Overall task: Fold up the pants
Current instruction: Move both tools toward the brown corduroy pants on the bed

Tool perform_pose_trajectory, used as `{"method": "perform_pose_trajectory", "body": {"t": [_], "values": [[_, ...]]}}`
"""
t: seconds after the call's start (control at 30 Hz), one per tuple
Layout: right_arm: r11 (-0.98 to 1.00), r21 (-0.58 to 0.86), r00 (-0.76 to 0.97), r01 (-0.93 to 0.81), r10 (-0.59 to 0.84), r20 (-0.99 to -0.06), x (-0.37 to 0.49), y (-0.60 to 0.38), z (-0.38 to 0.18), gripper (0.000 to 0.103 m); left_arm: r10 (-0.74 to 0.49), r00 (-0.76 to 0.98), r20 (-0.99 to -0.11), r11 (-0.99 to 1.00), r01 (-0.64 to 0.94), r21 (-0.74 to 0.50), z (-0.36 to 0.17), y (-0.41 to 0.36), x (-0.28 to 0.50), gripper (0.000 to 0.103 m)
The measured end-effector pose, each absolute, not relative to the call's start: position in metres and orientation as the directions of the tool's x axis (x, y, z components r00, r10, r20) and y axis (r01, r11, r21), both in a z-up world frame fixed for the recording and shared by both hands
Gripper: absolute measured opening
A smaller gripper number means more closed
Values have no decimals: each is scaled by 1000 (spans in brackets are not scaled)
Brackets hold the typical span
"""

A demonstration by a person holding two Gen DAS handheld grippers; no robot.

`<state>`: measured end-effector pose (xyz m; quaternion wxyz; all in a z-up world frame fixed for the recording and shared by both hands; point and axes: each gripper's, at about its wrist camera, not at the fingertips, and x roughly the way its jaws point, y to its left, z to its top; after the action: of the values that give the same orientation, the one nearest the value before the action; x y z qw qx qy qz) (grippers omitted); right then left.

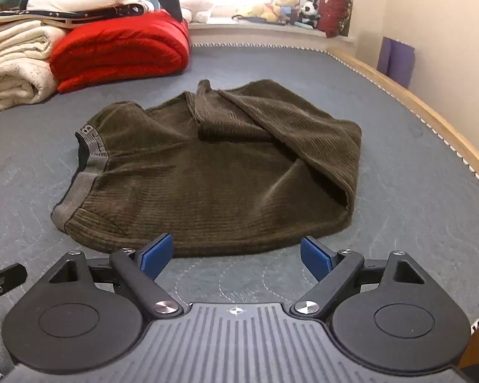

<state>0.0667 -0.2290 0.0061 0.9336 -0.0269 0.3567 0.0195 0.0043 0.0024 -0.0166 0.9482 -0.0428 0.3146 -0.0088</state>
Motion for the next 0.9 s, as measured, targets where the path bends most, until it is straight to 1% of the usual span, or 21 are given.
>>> {"method": "perform_pose_trajectory", "body": {"t": [0.67, 0.77, 0.9], "values": [[999, -32, 727, -31, 1, -686, 67, -237, 2, 88, -83, 809, -582, 995, 36, -92, -16, 6, 4, 103], [999, -31, 728, -31, 1, -686, 67, -237, 2, 88, -90, 816, -571, 995, 43, -95, -15, 5, 3, 103], [999, -23, 737, -28, 5, -676, 66, -238, 4, 88, -81, 846, -528, 996, 51, -71, -12, 0, -4, 103]]}}
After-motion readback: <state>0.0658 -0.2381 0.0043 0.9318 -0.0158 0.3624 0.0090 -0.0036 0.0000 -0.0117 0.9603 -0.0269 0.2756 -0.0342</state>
